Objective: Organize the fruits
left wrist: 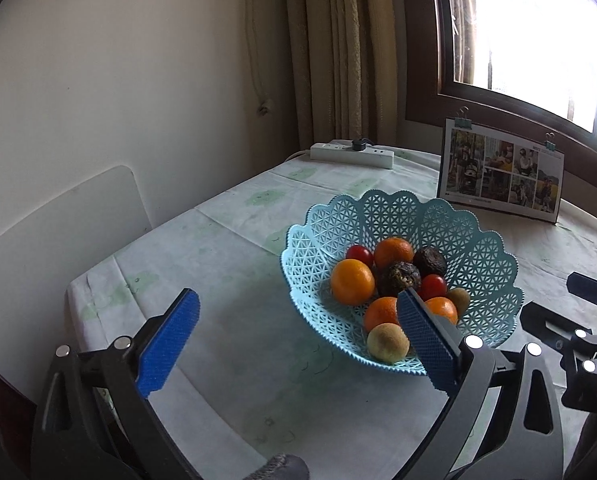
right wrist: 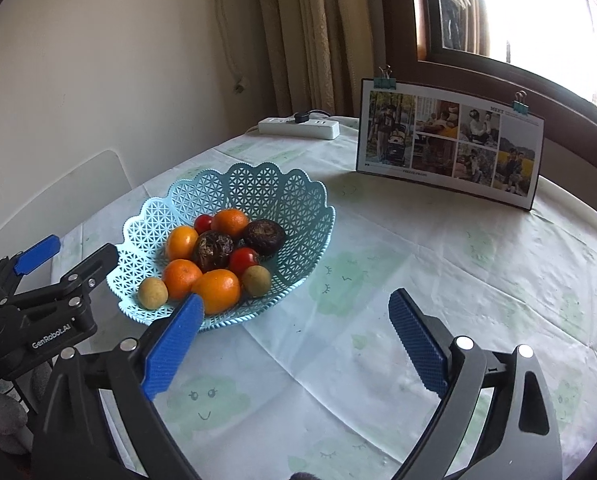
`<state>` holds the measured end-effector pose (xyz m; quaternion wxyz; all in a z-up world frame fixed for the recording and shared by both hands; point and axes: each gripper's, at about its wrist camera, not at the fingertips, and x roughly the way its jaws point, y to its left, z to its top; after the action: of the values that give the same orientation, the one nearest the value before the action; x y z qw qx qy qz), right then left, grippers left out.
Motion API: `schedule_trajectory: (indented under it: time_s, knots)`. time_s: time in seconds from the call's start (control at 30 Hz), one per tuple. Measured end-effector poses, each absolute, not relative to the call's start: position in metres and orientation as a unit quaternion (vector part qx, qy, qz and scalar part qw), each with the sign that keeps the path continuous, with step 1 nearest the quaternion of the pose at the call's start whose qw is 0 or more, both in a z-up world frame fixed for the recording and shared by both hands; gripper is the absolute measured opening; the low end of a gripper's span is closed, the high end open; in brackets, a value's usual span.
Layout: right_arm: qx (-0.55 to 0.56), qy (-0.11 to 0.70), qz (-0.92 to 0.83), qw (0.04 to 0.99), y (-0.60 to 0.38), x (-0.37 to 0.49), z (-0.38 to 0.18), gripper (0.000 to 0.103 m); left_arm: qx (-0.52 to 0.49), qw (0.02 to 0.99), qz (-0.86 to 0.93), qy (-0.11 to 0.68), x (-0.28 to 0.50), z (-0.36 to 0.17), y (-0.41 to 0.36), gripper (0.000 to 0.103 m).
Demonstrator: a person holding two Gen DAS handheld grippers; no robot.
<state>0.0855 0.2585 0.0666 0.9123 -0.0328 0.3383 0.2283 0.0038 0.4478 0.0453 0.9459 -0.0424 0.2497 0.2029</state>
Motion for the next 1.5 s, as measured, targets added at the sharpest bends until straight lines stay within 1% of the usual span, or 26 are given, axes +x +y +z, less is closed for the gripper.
schedule_trajectory:
  time_s: [0.07, 0.13, 0.17, 0.23, 0.43, 0.93, 1.5]
  knots:
    - [-0.033, 0.331, 0.221, 0.917, 0.258, 0.084, 0.068, 0.093, -0.042, 0.945, 0.205, 0.250, 0.002, 0.045, 0.448, 0.100]
    - [-0.036, 0.318, 0.215, 0.923, 0.258, 0.082, 0.071, 0.095, -0.040, 0.946, 0.205, 0.247, 0.000, 0.046, 0.448, 0.100]
    - [-0.037, 0.312, 0.216, 0.925, 0.258, 0.081, 0.072, 0.098, -0.040, 0.947, 0.205, 0.246, -0.001, 0.047, 0.447, 0.100]
    - [-0.044, 0.304, 0.220, 0.926, 0.260, 0.080, 0.073, 0.098, -0.040, 0.947, 0.202, 0.246, -0.001, 0.048, 0.446, 0.100]
    - [-0.060, 0.329, 0.221, 0.916, 0.268, 0.084, 0.068, 0.098, -0.043, 0.947, 0.193, 0.251, -0.002, 0.046, 0.446, 0.100]
    - [-0.067, 0.349, 0.243, 0.903, 0.283, 0.086, 0.060, 0.098, -0.026, 0.947, 0.202, 0.250, -0.002, 0.043, 0.446, 0.100]
    - [-0.088, 0.344, 0.233, 0.905, 0.289, 0.083, 0.060, 0.098, -0.029, 0.944, 0.202, 0.258, -0.001, 0.040, 0.448, 0.100]
